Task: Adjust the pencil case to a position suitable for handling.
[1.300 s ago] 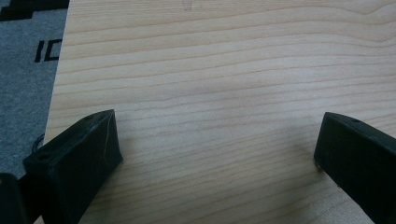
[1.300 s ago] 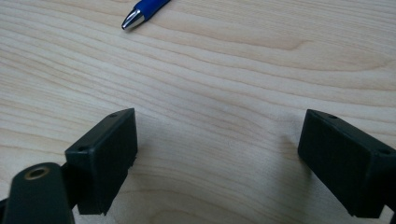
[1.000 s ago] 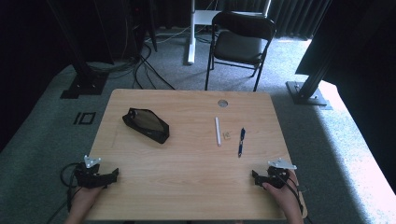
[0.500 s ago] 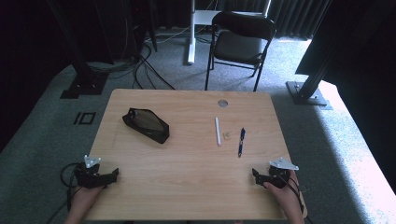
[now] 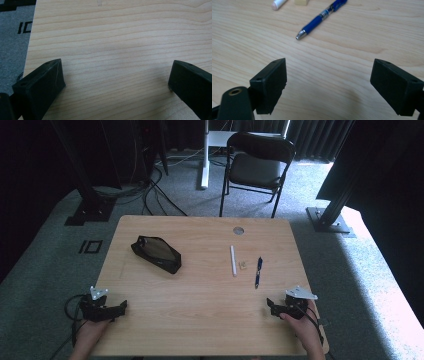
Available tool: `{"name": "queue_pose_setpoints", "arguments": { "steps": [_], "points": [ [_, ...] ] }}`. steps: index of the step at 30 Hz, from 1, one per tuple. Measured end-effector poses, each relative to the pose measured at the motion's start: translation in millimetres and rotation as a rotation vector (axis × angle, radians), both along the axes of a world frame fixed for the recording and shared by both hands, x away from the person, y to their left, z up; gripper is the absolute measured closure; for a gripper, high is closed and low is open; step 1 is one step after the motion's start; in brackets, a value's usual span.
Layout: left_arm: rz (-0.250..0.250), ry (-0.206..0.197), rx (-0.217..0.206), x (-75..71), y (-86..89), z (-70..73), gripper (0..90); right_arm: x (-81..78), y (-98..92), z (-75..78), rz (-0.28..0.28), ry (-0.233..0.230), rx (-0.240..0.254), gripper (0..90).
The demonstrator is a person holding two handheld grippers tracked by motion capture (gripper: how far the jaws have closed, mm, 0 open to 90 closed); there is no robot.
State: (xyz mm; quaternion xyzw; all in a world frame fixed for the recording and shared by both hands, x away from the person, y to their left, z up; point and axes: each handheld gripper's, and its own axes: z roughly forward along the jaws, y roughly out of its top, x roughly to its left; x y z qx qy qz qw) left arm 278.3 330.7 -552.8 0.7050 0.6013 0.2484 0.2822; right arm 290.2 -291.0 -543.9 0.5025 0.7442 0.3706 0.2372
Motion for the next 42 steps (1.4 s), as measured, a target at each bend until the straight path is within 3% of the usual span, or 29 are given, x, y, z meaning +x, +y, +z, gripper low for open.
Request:
{"name": "queue_pose_setpoints", "arguments": {
  "steps": [15,42],
  "points": [
    [0.0,0.0,0.0,0.0,0.0,0.0,0.5,11.6,20.3,14.6,0.047,-0.038,0.037,13.6],
    [0.0,0.0,0.0,0.0,0.0,0.0,0.5,36.3,68.5,31.2,0.162,-0.07,0.022,12.8]
  ]
}}
